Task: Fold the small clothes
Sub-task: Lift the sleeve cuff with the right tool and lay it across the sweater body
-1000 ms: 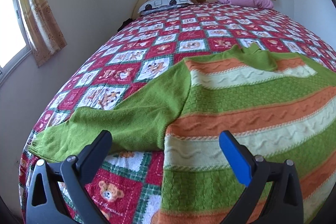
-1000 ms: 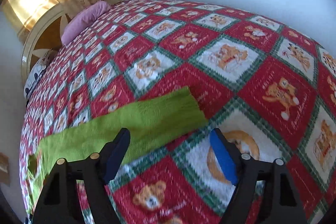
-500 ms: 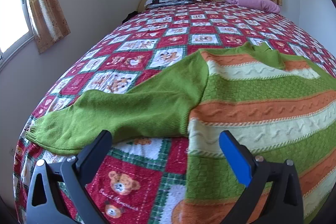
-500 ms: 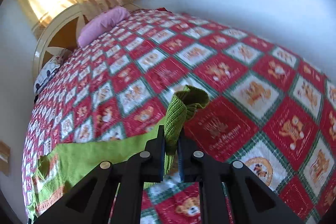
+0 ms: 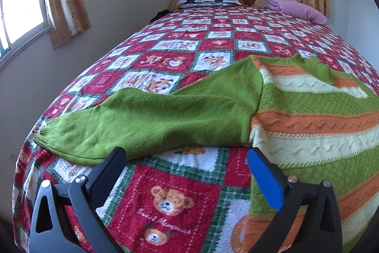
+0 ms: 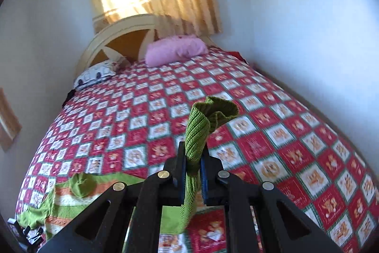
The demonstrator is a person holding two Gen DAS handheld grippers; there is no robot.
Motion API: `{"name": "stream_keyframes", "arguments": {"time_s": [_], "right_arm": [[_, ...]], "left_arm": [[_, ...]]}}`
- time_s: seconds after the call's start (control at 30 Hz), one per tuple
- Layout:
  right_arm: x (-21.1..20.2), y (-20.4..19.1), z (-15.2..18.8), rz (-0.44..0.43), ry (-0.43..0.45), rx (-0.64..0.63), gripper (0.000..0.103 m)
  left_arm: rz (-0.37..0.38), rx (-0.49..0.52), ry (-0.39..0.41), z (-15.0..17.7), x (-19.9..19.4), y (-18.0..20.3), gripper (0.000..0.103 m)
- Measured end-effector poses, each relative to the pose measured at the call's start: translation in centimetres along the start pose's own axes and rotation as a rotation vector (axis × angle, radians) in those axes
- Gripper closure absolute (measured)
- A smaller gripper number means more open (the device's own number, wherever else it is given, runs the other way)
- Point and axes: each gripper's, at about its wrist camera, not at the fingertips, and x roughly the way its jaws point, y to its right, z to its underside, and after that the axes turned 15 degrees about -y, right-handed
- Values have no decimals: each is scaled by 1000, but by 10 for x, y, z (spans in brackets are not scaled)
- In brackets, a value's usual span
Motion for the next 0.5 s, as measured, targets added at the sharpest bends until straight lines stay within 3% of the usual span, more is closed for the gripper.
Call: {"name": "stream_keyframes", "arguments": {"time_s": [0.3, 0.5], "right_arm": [[-31, -111, -5, -57, 55, -238, 95], [-37, -191, 10, -108, 66, -401, 95]], "left_arm": [[25, -31, -11, 7, 7, -11, 0], [45, -46, -7, 9, 8, -17, 0]]}}
